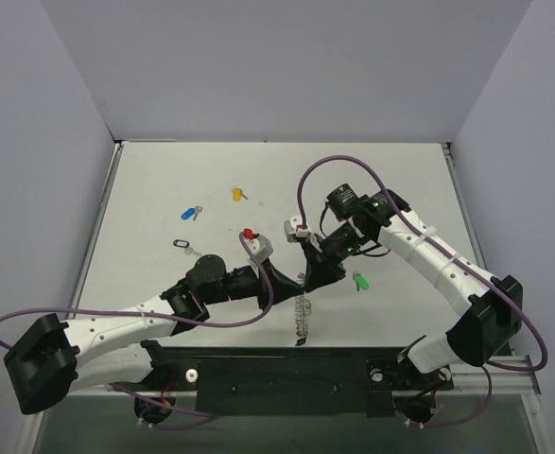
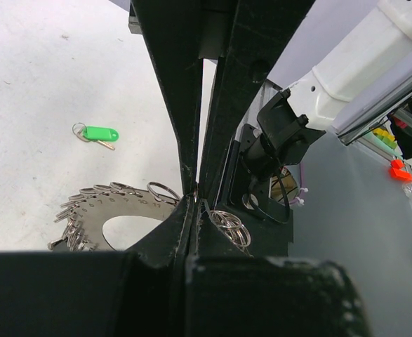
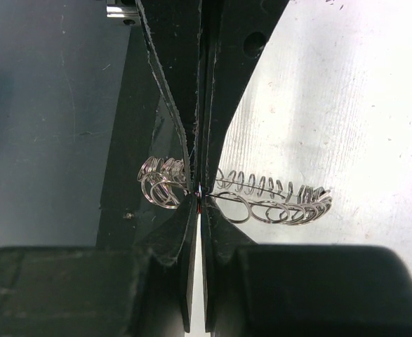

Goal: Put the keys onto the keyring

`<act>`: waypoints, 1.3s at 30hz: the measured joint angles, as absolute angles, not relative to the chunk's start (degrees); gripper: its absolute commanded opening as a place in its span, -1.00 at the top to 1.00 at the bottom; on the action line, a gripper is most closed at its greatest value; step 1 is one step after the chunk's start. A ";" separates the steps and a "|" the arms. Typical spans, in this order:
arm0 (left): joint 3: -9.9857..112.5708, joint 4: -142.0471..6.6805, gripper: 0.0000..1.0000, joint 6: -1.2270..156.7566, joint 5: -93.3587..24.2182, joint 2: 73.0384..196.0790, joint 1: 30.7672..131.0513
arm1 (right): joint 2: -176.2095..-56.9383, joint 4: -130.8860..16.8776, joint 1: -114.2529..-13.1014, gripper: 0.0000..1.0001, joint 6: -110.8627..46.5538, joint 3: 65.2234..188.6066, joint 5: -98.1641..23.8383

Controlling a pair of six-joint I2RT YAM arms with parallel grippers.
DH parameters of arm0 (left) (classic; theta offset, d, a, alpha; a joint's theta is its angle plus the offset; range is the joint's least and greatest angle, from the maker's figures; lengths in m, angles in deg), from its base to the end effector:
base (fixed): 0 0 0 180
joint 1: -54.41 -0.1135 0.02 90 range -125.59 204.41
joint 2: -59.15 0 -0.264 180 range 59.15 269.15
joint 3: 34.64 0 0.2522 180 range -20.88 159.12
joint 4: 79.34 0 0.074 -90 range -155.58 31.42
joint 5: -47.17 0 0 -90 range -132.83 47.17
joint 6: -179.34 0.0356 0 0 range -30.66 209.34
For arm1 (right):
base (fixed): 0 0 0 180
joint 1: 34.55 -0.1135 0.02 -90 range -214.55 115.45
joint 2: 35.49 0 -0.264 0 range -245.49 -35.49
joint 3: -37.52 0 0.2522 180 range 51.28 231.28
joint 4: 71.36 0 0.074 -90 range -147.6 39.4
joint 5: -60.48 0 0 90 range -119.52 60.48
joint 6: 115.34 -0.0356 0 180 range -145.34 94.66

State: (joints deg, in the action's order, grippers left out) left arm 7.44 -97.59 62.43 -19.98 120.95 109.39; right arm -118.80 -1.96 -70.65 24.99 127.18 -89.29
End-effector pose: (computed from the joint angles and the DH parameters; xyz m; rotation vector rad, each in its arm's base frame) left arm 0.1261 -0.2040 0.2583 0.7615 1.6200 -1.3899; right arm 0.2094 0.1907 0.3217 -1.7926 1.4487 1.2343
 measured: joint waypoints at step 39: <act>2.52 -112.91 0.42 55.41 -22.08 123.64 109.15 | -118.41 -5.15 -65.69 1.00 18.12 125.39 -95.96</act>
